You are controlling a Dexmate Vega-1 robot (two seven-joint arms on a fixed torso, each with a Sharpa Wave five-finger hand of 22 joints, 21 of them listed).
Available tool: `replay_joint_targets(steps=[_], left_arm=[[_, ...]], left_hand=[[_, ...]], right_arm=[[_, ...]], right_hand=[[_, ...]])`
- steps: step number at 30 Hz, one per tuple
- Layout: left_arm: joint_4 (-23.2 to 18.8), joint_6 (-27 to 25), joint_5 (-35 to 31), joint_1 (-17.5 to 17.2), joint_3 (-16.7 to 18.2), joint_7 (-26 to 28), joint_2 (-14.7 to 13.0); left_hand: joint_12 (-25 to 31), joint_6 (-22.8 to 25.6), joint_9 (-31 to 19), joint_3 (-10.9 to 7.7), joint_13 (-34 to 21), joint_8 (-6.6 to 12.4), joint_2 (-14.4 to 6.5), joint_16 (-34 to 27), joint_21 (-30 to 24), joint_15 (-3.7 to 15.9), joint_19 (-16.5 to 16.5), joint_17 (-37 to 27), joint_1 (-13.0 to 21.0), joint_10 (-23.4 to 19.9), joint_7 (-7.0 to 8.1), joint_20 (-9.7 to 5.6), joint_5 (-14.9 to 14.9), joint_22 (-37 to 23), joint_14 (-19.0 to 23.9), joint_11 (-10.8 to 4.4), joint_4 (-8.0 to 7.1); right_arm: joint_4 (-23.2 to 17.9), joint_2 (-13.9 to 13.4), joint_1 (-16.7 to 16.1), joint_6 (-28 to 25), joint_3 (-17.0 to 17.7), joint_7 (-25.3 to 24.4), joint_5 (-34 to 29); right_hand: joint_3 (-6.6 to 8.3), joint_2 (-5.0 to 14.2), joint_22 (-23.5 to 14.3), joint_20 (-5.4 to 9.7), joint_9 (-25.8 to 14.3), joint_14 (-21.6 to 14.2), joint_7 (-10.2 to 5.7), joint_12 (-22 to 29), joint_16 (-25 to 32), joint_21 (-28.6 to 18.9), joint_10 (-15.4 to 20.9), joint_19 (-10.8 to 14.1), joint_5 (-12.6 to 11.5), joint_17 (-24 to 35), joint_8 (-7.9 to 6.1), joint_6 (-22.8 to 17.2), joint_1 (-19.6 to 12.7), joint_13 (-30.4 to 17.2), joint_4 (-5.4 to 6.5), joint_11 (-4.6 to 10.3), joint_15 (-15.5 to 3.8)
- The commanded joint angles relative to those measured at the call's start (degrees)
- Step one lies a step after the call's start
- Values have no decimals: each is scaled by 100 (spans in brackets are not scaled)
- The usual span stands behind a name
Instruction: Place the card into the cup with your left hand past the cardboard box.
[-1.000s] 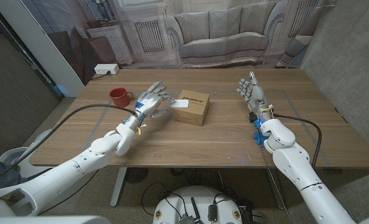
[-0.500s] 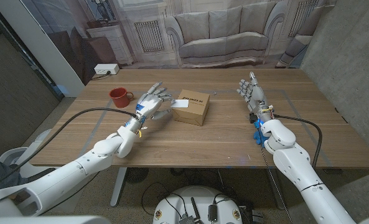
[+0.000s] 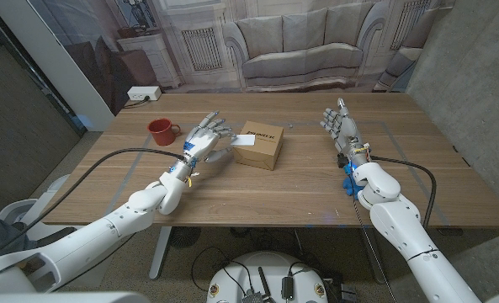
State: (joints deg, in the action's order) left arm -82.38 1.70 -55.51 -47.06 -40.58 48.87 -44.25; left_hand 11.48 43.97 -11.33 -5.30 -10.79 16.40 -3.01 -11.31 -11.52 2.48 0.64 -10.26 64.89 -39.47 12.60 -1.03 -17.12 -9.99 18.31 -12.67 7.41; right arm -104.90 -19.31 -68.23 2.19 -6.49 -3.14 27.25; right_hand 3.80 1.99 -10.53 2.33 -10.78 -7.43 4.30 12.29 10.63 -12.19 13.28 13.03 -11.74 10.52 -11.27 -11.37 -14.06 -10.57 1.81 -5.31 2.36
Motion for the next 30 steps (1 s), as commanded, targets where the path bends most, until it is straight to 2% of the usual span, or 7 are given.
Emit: replay_joint_targets(steps=[1,13,30], left_arm=[[150,59,33,86,-97,115,77],[363,121,42,224,-229,216,225],[520,167,101,337,-309,334,284]], left_hand=[[31,41,-9,-5,-27,35,2,-20,-13,869,-31,-20,53,-65,7,-22,9,-18,51,3,-6],[22,111,-7,-10,-26,48,-37,-15,-8,865,-35,-24,65,-123,9,-10,32,-20,73,3,-26],[37,360,-11,-32,-29,117,-163,-29,-14,856,-93,-30,84,-339,6,-6,100,-20,193,2,-78]], right_arm=[[-12,9,-30,11,-7,-2,-4],[-32,-16,-78,5,32,13,18],[66,21,13,-9,9,53,21]], right_hand=[[-33,16,-10,28,-23,-60,8,24,23,-3,61,54,-10,21,-14,-46,-12,-20,4,-6,8],[-38,20,-10,22,-23,-65,8,28,24,1,74,57,-10,21,-15,-48,-11,-20,3,-7,9],[-46,23,-11,17,-23,-81,1,30,28,6,86,62,-11,21,-19,-61,-10,-20,-1,-2,17]])
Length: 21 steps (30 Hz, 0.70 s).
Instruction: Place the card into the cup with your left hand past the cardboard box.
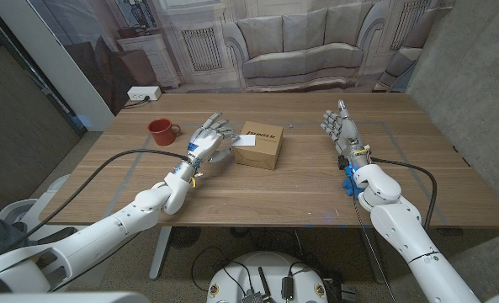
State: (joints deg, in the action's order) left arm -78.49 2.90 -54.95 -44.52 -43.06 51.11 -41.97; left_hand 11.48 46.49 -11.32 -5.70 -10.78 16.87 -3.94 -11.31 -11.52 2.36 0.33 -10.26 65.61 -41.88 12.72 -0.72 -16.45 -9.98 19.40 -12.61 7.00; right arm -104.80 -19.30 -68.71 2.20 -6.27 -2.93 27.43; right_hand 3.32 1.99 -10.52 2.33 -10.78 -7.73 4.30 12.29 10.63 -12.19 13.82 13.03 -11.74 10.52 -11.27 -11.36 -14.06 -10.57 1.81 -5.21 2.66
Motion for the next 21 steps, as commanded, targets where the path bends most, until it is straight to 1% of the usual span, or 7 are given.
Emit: replay_joint_targets(steps=[1,5,6,15,18,21], left_arm=[[139,50,53,86,-63,117,59],[181,72,77,107,-72,171,77],[189,74,80,111,-75,180,81],[272,97,110,159,-107,245,114],[293,102,110,172,-116,287,122],[317,105,110,187,-123,334,132]], left_hand=[[40,180,-13,5,-30,92,-88,-27,-13,867,-73,-29,19,-155,-8,-38,52,-20,105,-5,-44],[59,398,-15,-6,-33,161,-131,-25,-12,870,-108,-27,58,-360,-11,-55,111,-19,181,-4,-46],[62,546,-17,-1,-32,208,-121,-12,-7,868,-124,-24,85,-488,-6,-66,155,-18,207,-6,-37],[67,840,-20,-15,-32,305,-177,-33,-10,871,-188,-33,129,-779,-14,-109,236,-18,364,-6,-50],[65,912,-21,-14,-31,331,-180,-37,-16,874,-218,-35,138,-847,-14,-149,256,-18,403,-7,-50],[64,969,-21,-15,-31,352,-193,-46,-17,872,-234,-39,137,-902,-19,-139,271,-18,447,-7,-59]], right_arm=[[52,27,67,-20,-12,29,13],[56,19,91,-23,-18,40,-1],[59,16,98,-24,-20,43,-5],[83,13,139,-22,-24,72,-9],[84,31,150,-36,-21,68,13],[89,34,161,-35,-25,76,11]], right_hand=[[1,24,-11,17,-23,-51,0,29,28,6,31,62,-11,21,-20,-64,-10,-20,-1,-10,-13],[-1,25,-11,16,-23,-57,1,30,29,8,35,64,-11,21,-21,-69,-9,-20,-2,-17,-14],[-1,26,-11,16,-23,-55,1,30,29,8,36,64,-11,21,-21,-69,-9,-20,-2,-16,-15],[-7,27,-12,15,-23,-51,2,28,25,11,36,67,-11,21,-20,-71,-9,-20,-5,-13,-16],[-9,27,-12,14,-23,-55,1,27,26,12,33,67,-11,20,-20,-71,-9,-20,-6,-11,-14],[-10,27,-12,15,-23,-56,7,28,26,13,37,67,-11,20,-21,-74,-9,-20,-6,-7,-15]])
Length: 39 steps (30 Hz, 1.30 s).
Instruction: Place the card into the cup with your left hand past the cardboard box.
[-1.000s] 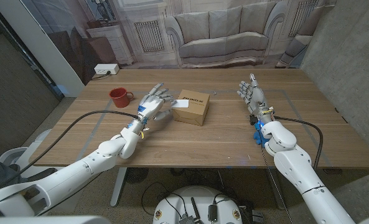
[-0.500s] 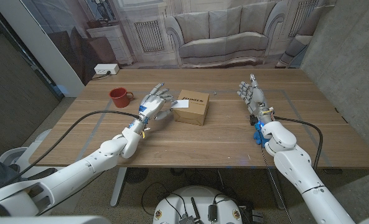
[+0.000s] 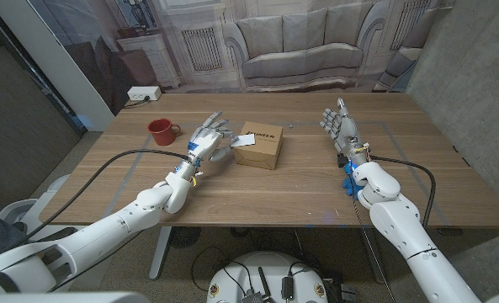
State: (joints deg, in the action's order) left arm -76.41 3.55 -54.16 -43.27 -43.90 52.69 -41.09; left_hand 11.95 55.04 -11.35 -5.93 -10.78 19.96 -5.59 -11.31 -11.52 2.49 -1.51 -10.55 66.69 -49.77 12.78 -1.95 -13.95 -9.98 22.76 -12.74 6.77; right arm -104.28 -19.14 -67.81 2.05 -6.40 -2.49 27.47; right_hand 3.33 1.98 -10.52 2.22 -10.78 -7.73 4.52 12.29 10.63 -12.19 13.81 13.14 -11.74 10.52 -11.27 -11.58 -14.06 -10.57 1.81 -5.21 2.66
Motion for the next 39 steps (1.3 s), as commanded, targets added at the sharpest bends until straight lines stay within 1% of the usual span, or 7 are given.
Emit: replay_joint_targets(steps=[1,2,5,14,15,21,39], left_arm=[[111,38,32,65,-40,181,45],[113,34,34,68,-41,186,46],[89,9,52,65,-32,167,43],[14,-16,101,62,7,133,24],[6,-18,101,61,9,129,21],[-11,-15,110,71,25,150,27],[-253,-148,87,22,120,54,1]], left_hand=[[16,131,-19,9,-31,49,-31,-48,-17,859,-54,-10,29,-128,-24,-12,27,-18,124,6,-39],[14,201,-19,14,-30,75,-34,-56,-16,861,-71,-12,30,-212,-21,-28,51,-19,187,7,-46],[10,250,-20,5,-29,94,-65,-64,-21,866,-94,-16,31,-257,-26,-39,61,-19,232,5,-58],[10,408,-24,5,-29,159,-62,-48,-21,878,-129,-11,57,-405,-32,-52,94,-20,283,8,-52],[7,510,-21,15,-28,200,-27,-34,-12,879,-136,-8,84,-535,-27,-56,121,-20,323,7,-36],[2,571,-19,11,-27,225,-41,-44,-16,887,-162,-13,91,-605,-45,-98,130,-21,381,5,-43],[-19,683,-7,21,-23,263,-20,-44,-13,905,-194,-17,113,-756,-52,-130,156,-20,484,6,-41]], right_arm=[[41,17,74,-16,-15,36,1],[45,15,77,-11,-19,41,-4],[53,13,81,2,-27,48,-17],[68,32,86,31,-50,35,-27],[67,45,85,31,-49,25,-17],[71,25,93,59,-71,38,-41],[133,27,104,151,-73,79,-10]], right_hand=[[-11,28,-12,26,-22,-56,-15,28,26,13,39,57,-11,21,-20,-52,-9,-20,-6,-8,-16],[-12,28,-12,27,-22,-54,-19,28,25,14,37,56,-11,21,-19,-49,-9,-20,-6,-9,-10],[-13,28,-12,25,-22,-58,-20,27,27,14,36,58,-11,21,-17,-45,-8,-20,-7,-12,-15],[-18,30,-12,24,-22,-61,-23,26,26,17,38,60,-11,21,-18,-50,-7,-20,-8,-16,-12],[-19,30,-12,23,-22,-60,-22,27,26,17,39,60,-11,21,-18,-48,-7,-20,-8,-18,-13],[-23,31,-13,24,-22,-63,-24,26,26,19,40,61,-12,21,-18,-52,-6,-20,-10,-9,-10],[-34,35,-13,24,-23,-65,-16,25,25,24,44,64,-12,22,-19,-58,-2,-20,-13,-11,-14]])
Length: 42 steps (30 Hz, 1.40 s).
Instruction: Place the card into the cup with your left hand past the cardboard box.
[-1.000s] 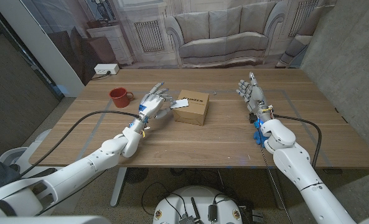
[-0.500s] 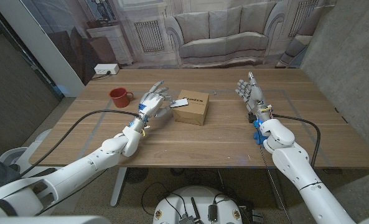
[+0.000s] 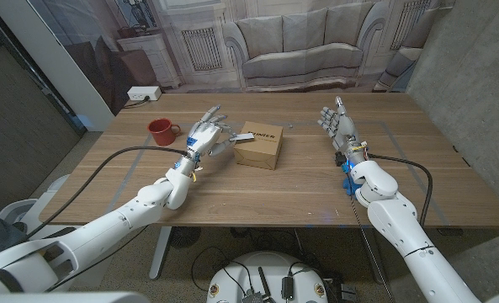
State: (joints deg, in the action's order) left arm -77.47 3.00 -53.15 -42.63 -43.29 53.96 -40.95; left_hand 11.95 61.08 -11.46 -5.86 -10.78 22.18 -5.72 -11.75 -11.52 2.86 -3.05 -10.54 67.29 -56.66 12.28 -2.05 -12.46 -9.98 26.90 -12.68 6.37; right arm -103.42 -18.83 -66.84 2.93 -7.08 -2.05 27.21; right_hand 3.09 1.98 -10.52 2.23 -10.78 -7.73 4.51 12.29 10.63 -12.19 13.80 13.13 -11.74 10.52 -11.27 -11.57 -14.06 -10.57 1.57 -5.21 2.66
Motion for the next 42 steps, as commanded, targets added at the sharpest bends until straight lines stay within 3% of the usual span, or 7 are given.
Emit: replay_joint_targets(steps=[1,42], left_arm=[[-158,-99,-16,-46,62,-75,-12],[-615,-258,-21,-226,296,-223,-69]], left_hand=[[-19,99,4,11,-24,50,-14,-2,-15,870,-48,-19,56,-82,-9,-128,8,-20,87,-1,-2],[-16,451,50,-24,-30,138,-40,-1,-15,884,-180,-12,133,-534,-40,-228,54,-15,387,0,-10]], right_arm=[[45,6,6,62,-1,29,28],[-119,-79,-108,42,67,34,60]], right_hand=[[-11,36,-13,22,-23,-66,-17,26,25,25,49,63,-12,22,-17,-56,-2,-21,11,-15,-11],[-29,46,-14,24,-22,-75,-23,23,24,33,54,68,-14,21,-15,-56,-3,-21,3,-9,-15]])
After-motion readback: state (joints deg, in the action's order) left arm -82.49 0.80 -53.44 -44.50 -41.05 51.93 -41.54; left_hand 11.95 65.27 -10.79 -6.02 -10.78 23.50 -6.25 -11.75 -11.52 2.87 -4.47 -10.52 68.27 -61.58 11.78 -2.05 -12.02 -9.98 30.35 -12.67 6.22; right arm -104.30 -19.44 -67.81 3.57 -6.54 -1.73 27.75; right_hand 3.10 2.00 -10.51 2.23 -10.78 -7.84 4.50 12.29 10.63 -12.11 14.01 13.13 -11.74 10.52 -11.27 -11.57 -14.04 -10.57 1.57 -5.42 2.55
